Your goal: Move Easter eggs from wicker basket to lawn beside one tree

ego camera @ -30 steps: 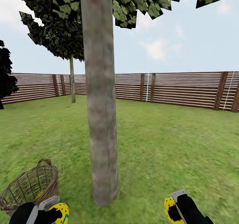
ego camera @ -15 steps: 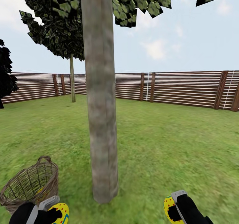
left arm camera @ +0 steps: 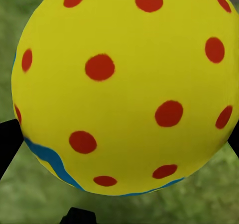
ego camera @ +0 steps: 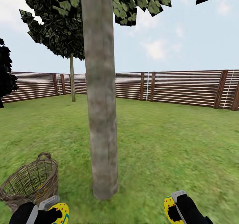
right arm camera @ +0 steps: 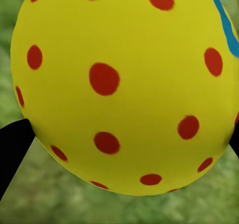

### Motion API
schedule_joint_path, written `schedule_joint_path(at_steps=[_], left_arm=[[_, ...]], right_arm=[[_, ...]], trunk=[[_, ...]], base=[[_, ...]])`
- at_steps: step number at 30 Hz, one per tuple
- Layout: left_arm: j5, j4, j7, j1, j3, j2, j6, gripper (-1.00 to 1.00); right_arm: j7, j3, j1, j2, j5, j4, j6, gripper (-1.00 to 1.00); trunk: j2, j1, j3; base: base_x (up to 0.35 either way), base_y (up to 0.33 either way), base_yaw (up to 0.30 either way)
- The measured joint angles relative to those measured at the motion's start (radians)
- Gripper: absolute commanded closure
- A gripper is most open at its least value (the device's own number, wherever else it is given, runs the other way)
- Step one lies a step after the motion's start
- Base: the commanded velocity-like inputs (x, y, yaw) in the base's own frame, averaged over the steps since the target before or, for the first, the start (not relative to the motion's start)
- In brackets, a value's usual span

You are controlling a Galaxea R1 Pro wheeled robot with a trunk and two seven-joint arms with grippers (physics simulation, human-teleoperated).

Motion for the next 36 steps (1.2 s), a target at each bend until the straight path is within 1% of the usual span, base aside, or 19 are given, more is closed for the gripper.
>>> schedule_joint_path(at_steps=[18,21,23,25,26,27,28,30,34,36], left_arm=[[0.000,0.000,0.000,0.000,-0.001,0.000,0.000,1.00],[0.000,-0.001,0.000,0.000,-0.001,0.000,0.000,1.00],[0.000,-0.002,0.000,0.000,0.000,0.000,0.000,1.00],[0.000,-0.001,0.000,0.000,0.000,0.000,0.000,1.00],[0.000,-0.001,0.000,0.000,0.000,0.000,0.000,1.00],[0.000,-0.001,0.000,0.000,0.000,0.000,0.000,1.00],[0.000,-0.001,0.000,0.000,0.000,0.000,0.000,1.00],[0.000,-0.002,0.000,0.000,0.000,0.000,0.000,1.00],[0.000,-0.002,0.000,0.000,0.000,0.000,0.000,1.00],[0.000,-0.002,0.000,0.000,0.000,0.000,0.000,1.00]], right_arm=[[0.000,0.000,0.000,0.000,0.000,0.000,0.000,1.00],[0.000,-0.001,0.000,-0.003,0.001,-0.003,0.000,1.00],[0.000,-0.008,0.000,-0.015,0.003,-0.006,0.000,1.00],[0.001,-0.031,0.000,-0.027,0.002,-0.007,0.001,1.00],[0.001,-0.035,0.000,-0.040,0.004,-0.007,0.001,1.00],[0.003,-0.037,0.000,-0.060,0.004,-0.007,0.001,1.00],[0.014,-0.038,0.000,-0.071,-0.001,-0.007,0.001,1.00],[0.030,-0.038,0.000,-0.078,-0.004,-0.008,0.001,1.00],[0.033,-0.039,0.000,-0.090,-0.003,-0.011,0.001,1.00],[0.032,-0.038,0.000,-0.092,-0.003,-0.012,0.001,1.00]], trunk=[[-0.126,0.069,-0.056],[-0.147,0.081,-0.066],[-0.161,0.088,-0.072],[-0.175,0.096,-0.078],[-0.182,0.100,-0.081],[-0.189,0.104,-0.085],[-0.196,0.107,-0.088],[-0.203,0.112,-0.095],[-0.204,0.114,-0.110],[-0.205,0.115,-0.118]], base=[[0.000,0.000,0.000],[0.000,0.000,0.000],[0.000,0.000,0.000],[0.000,0.000,0.000],[0.000,0.000,0.000],[0.000,0.000,0.000],[0.000,0.000,0.000],[0.000,0.000,0.000],[0.000,0.000,0.000],[0.000,0.000,0.000]])
